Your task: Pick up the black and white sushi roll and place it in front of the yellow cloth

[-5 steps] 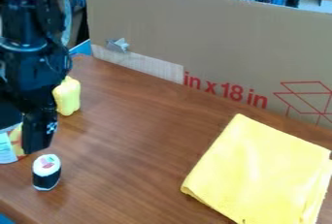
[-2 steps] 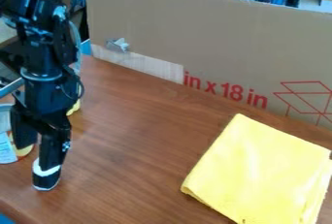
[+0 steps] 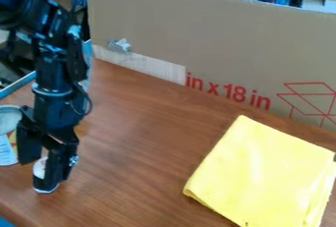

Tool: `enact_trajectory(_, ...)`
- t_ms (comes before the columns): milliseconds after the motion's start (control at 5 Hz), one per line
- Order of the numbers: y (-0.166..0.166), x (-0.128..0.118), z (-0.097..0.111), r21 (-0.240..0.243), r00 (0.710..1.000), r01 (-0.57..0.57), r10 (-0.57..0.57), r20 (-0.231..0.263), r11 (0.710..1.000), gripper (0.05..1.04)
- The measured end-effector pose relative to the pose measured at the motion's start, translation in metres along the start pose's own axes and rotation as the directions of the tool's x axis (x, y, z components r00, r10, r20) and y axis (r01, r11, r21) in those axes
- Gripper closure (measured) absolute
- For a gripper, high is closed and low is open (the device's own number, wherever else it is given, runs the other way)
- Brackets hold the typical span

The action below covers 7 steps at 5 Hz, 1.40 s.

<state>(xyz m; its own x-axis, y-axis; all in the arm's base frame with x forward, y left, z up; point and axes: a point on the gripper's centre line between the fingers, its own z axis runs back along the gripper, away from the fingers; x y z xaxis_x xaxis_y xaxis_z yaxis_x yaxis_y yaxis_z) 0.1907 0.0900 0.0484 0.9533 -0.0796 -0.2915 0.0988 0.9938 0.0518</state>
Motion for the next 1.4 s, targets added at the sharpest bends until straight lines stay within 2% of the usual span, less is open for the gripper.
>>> enact_trajectory(200,0.001,0.003,-0.006,0.014,0.999,-0.022,0.022,-0.038,1.000,0.079)
enact_trajectory(400,0.001,0.008,-0.016,0.019,0.996,-0.032,0.034,-0.080,0.999,0.127)
enact_trajectory(600,0.002,0.009,-0.022,0.020,0.992,-0.053,0.055,-0.112,0.998,0.396)
enact_trajectory(800,-0.001,0.008,-0.020,0.025,0.992,-0.043,0.045,-0.114,0.999,0.488)
enact_trajectory(1000,-0.017,0.001,0.015,0.049,1.000,-0.003,0.004,-0.006,0.999,0.488)
enact_trajectory(1200,-0.057,-0.004,0.046,0.079,0.995,0.081,-0.085,0.053,0.994,0.488)
enact_trajectory(1400,-0.106,0.004,0.039,0.131,0.982,0.186,-0.183,-0.039,0.974,0.488)
